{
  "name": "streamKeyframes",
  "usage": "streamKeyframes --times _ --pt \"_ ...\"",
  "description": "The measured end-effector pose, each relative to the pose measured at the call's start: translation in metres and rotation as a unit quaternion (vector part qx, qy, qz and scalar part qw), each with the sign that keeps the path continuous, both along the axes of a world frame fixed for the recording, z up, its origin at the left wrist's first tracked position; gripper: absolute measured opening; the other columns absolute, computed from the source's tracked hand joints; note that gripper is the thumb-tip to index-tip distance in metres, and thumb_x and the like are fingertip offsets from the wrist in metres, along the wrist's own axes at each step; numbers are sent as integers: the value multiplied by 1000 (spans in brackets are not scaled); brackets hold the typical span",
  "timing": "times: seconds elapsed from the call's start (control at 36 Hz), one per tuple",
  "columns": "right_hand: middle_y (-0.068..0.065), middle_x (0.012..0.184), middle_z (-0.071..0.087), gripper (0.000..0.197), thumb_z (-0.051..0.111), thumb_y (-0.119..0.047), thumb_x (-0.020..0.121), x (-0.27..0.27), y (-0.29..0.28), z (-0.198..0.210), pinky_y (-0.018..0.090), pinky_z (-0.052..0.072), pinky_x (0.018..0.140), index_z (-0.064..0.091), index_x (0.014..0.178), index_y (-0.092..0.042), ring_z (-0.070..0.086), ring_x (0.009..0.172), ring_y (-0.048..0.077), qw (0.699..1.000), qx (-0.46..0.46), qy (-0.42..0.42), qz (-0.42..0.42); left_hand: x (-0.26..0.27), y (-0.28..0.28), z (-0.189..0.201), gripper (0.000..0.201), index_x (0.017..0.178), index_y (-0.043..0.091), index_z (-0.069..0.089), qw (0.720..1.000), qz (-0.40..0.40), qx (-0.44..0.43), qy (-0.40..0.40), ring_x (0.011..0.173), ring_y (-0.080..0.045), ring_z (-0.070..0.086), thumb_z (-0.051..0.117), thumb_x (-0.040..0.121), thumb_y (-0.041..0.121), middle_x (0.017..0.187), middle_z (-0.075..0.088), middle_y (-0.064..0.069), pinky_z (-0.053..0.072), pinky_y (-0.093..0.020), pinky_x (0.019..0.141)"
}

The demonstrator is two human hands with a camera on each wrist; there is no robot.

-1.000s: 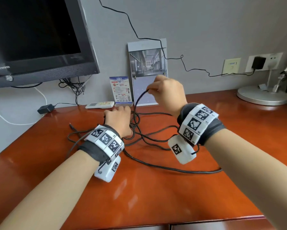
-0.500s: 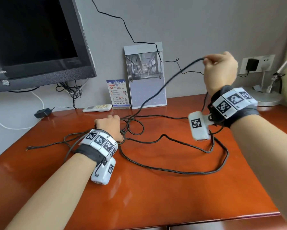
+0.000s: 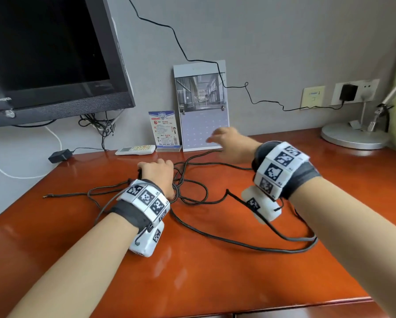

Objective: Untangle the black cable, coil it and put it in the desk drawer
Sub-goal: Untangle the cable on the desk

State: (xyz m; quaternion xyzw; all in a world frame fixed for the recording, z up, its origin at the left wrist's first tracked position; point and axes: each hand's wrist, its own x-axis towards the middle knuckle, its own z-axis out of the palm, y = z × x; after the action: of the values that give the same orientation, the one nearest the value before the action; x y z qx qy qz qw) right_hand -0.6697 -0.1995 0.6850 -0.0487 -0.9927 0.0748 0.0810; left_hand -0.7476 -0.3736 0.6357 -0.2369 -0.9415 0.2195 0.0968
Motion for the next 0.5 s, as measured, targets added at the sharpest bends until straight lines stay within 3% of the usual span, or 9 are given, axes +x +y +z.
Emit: streamKeyframes --times 0.08,0.19,0.31,0.36,0.42,0.5 --pt "7 145 39 54 45 -3 87 -15 -31 -5 41 35 108 44 140 -15 36 133 25 995 -2 -18 97 4 0 1 71 128 12 39 1000 -14 -4 23 109 -24 57 73 73 42 124 50 -5 39 -46 93" --pt "10 141 44 47 43 -10 92 -31 -48 -22 41 42 102 42 139 -11 46 125 27 990 78 -78 91 7 -3 3 67 126 11 40 999 -25 -1 37 109 -24 56 72 74 39 123 51 -5 39 -46 93" --pt "7 133 48 36 46 -20 94 -29 -50 -29 40 36 105 53 129 -13 45 123 26 976 194 -16 100 8 -6 2 62 123 11 42 999 -32 12 30 108 -24 57 71 74 37 120 51 -4 39 -44 92" --pt "7 124 55 29 46 -22 95 -28 -51 -28 38 42 91 59 119 -11 50 116 26 970 219 27 103 7 -7 0 61 122 11 42 999 -27 14 20 107 -25 57 70 74 36 119 52 -5 40 -44 90" --pt "8 117 56 25 44 -18 95 -25 -52 -23 36 41 70 59 111 -7 55 107 28 972 205 71 92 5 -10 -2 59 122 10 42 1000 -13 14 9 106 -25 58 68 75 35 118 52 -5 40 -44 90" --pt "11 114 48 19 42 -11 96 -19 -48 -10 34 31 62 54 108 -3 55 97 32 970 165 165 62 0 -12 -4 60 124 9 42 999 -1 48 7 106 -26 57 66 75 33 120 52 -6 41 -42 88"
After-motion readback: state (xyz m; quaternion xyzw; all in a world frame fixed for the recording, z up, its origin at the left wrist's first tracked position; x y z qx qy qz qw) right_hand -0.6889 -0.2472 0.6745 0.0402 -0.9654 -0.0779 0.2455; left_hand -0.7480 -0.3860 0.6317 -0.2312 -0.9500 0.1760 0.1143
